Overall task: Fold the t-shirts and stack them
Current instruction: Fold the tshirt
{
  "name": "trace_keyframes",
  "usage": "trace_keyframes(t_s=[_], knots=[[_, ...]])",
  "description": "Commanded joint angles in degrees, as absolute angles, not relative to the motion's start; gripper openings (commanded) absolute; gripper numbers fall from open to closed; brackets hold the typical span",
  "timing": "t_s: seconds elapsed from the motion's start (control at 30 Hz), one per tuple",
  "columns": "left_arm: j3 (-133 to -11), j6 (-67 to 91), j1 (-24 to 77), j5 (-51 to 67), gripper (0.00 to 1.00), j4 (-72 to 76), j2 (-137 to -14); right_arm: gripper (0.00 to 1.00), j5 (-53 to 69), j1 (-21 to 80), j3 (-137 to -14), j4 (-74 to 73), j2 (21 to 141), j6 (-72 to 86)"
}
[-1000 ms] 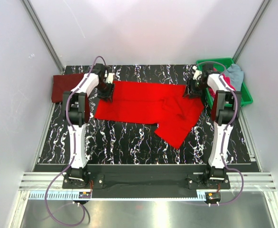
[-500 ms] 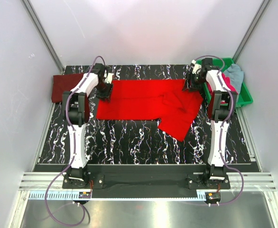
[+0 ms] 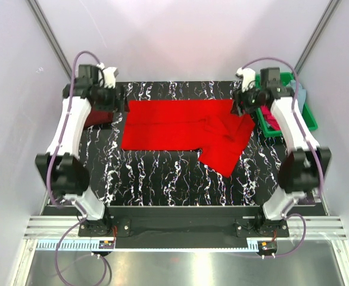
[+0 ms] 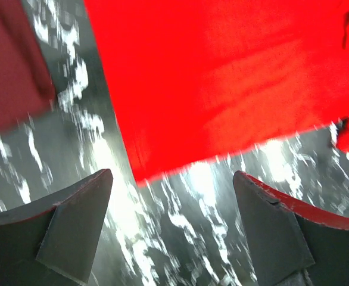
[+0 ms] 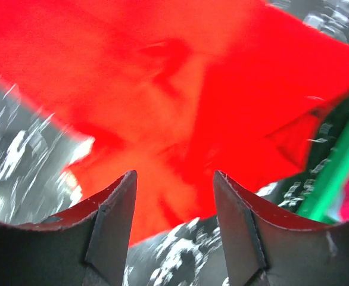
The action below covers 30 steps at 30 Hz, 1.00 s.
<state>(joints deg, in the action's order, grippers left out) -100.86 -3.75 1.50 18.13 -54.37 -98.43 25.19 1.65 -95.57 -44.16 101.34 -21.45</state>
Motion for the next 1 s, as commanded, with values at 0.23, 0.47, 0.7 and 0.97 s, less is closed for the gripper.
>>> trace_keyframes(t_s=[0.23, 0.47, 0.7, 0.97], knots=[[-80.34, 1.4, 0.09, 16.44, 0.79, -51.16, -97.29, 0.56, 23.74, 17.57, -56.97, -41.93, 79.02, -37.09], [-80.15, 0.44, -1.23, 17.4, 0.72, -48.87, -101.77, 0.53, 17.14, 19.95, -45.97, -39.99, 73.57, -43.77], [-82.44, 0.35, -1.84, 18.28, 0.71, -49.83, -103.89, 0.52, 17.14, 19.95, -44.56, -37.97, 74.35, -44.38], [-83.14, 0.44, -2.02, 17.23, 0.71, -49.83, -104.68, 0.51, 17.4, 20.3, -44.47, -36.39, 77.78, -45.35]])
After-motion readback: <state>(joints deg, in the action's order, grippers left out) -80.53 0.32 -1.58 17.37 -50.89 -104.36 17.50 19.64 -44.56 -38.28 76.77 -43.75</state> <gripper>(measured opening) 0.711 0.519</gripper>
